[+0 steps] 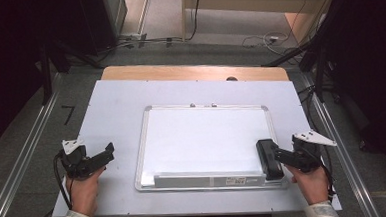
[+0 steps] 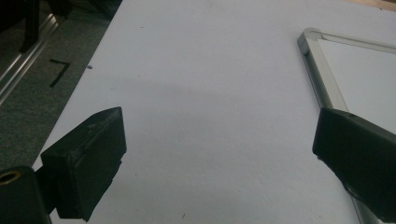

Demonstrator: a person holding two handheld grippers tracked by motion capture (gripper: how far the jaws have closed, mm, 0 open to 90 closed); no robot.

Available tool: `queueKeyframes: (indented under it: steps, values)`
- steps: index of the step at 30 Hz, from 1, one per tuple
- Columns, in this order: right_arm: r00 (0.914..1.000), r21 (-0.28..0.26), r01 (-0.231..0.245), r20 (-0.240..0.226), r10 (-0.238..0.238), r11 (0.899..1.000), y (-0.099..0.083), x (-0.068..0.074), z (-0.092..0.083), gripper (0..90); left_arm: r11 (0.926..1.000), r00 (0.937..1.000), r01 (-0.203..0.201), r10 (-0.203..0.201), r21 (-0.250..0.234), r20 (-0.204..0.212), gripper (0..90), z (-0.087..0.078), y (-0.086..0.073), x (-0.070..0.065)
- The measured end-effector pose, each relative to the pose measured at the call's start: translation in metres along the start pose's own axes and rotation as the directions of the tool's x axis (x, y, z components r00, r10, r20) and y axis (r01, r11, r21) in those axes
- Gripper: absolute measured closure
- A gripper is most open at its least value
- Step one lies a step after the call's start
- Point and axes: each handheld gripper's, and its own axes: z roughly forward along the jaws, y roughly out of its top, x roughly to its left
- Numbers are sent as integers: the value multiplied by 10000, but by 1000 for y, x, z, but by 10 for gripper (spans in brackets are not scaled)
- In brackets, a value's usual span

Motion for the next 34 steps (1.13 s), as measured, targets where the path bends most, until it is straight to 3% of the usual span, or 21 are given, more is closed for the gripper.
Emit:
queueKeyframes:
  steps: [21, 34]
  values:
    - [9988, -27, -240, 437, 241, 9997, -10, -23, -9, 171, 10000, 10000, 36, -36, 4, 13, 30, 0, 0, 0]
    - [9925, 206, -857, 896, 836, 9961, -23, -50, -12, 170, 10000, 10000, 49, -49, 0, -19, 30, 1, 0, 0]
